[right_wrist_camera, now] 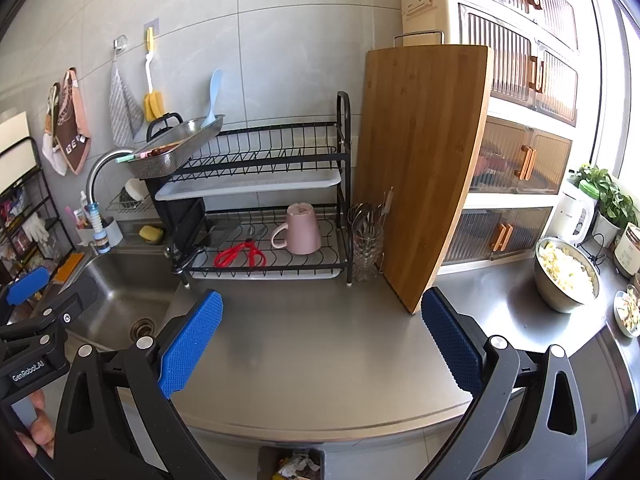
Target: Collect trash
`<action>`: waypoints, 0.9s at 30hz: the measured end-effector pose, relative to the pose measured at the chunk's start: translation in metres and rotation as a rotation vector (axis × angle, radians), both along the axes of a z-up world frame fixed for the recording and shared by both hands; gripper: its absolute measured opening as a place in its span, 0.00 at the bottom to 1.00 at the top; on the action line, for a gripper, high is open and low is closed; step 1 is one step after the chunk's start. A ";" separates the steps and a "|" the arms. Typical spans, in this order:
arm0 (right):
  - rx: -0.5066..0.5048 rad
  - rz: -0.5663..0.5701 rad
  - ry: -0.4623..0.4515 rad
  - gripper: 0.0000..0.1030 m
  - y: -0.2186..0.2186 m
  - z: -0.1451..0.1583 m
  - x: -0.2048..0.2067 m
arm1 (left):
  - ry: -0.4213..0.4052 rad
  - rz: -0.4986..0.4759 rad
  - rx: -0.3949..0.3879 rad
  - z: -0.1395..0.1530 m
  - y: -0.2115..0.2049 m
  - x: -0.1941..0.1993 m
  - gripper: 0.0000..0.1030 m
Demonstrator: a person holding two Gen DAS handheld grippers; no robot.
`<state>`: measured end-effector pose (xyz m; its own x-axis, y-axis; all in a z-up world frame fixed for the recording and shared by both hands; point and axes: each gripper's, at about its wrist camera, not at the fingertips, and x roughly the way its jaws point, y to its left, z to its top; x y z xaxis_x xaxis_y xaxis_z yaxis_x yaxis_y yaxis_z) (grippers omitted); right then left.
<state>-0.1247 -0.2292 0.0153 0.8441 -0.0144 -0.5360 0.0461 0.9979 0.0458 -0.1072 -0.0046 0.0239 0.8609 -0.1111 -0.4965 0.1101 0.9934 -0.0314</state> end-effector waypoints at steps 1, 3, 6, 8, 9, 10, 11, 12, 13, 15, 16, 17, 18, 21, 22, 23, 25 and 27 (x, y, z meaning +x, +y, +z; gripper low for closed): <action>-0.001 0.000 -0.001 0.97 0.000 0.000 0.000 | 0.000 0.001 0.000 0.000 0.000 0.000 0.92; -0.002 -0.003 -0.003 0.97 -0.001 0.000 0.000 | -0.004 0.003 0.001 0.000 0.000 -0.001 0.92; -0.001 -0.004 0.000 0.97 -0.003 0.000 0.001 | -0.011 0.016 0.012 0.001 -0.001 0.000 0.92; -0.001 -0.004 0.001 0.97 -0.003 0.000 0.001 | -0.001 0.022 0.009 0.001 0.000 0.002 0.92; -0.001 -0.004 0.001 0.97 -0.003 0.000 0.001 | 0.006 0.017 -0.006 0.001 0.002 0.003 0.92; -0.001 -0.005 0.002 0.97 -0.004 0.000 0.001 | 0.013 0.009 -0.020 0.001 0.003 0.004 0.92; -0.001 -0.005 0.003 0.97 -0.004 0.000 0.001 | 0.020 0.004 -0.028 0.001 0.004 0.005 0.92; 0.001 -0.006 0.003 0.97 -0.004 -0.001 0.001 | 0.021 0.001 -0.030 0.000 0.003 0.005 0.92; 0.002 -0.007 0.005 0.97 -0.004 -0.001 0.002 | 0.016 0.001 -0.028 0.000 0.003 0.005 0.92; 0.003 -0.004 0.014 0.97 -0.004 -0.003 0.004 | -0.004 0.022 0.005 0.000 0.001 0.004 0.92; 0.005 -0.003 0.018 0.97 -0.004 -0.004 0.005 | -0.013 0.034 0.023 0.000 0.000 0.003 0.92; 0.007 -0.002 0.022 0.97 -0.004 -0.005 0.005 | -0.014 0.040 0.027 0.001 0.001 0.003 0.92; 0.008 -0.001 0.025 0.97 -0.003 -0.006 0.006 | -0.013 0.040 0.020 0.001 0.002 0.003 0.92; 0.012 0.000 0.029 0.97 -0.004 -0.006 0.007 | -0.008 0.027 0.001 0.002 0.004 0.003 0.92; 0.013 0.000 0.029 0.97 -0.004 -0.006 0.007 | -0.009 0.028 0.004 0.003 0.003 0.003 0.92; 0.011 0.000 0.029 0.97 -0.004 -0.006 0.008 | -0.009 0.028 0.006 0.003 0.003 0.003 0.92; 0.011 -0.001 0.027 0.97 -0.004 -0.006 0.008 | -0.009 0.022 0.003 0.004 0.004 0.002 0.92; 0.011 -0.002 0.026 0.97 -0.004 -0.006 0.008 | -0.011 0.023 0.006 0.005 0.004 0.002 0.92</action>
